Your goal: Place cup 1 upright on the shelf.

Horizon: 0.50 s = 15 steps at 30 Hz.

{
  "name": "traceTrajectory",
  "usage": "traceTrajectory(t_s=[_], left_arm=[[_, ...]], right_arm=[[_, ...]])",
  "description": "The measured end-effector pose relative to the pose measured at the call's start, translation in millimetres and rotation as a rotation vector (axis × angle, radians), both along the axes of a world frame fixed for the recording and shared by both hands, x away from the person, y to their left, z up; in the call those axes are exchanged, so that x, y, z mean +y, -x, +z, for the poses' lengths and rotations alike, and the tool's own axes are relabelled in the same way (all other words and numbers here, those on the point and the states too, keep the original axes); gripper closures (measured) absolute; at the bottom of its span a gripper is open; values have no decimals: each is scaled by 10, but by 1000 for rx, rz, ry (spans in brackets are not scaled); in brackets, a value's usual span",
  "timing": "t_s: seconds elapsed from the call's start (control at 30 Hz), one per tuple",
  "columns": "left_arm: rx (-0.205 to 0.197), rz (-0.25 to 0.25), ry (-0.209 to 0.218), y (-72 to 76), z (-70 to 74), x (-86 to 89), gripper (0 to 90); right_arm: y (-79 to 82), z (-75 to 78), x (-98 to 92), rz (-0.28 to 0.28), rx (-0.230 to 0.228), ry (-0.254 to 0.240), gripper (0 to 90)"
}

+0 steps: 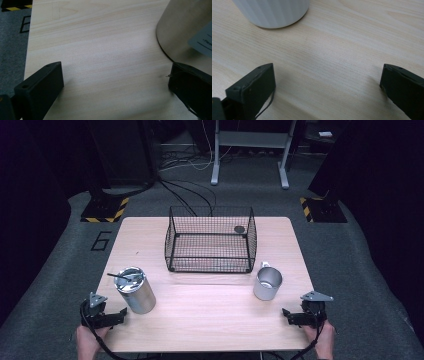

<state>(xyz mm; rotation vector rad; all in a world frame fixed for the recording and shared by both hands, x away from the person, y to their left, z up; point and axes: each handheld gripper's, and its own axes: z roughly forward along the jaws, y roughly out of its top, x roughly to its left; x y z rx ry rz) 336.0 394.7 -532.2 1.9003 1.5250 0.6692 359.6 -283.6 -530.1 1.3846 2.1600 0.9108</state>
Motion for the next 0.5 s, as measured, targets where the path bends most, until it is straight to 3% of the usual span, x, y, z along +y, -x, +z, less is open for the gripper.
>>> traceTrajectory(t_s=[0.07, 0.1, 0.2, 0.5], left_arm=[[-4, -8, -15, 24, 28, 21, 0], [-20, -1, 13, 55, 69, 44, 0], [-37, -5, 39, 90, 121, 70, 0], [-61, -63, 90, 198, 287, 31, 0]], right_arm=[[1, 0, 2, -3, 0, 0, 0], [1, 0, 2, -4, -1, -1, 0], [1, 0, 2, -2, 1, 0, 0], [1, 0, 4, -5, 0, 0, 0]])
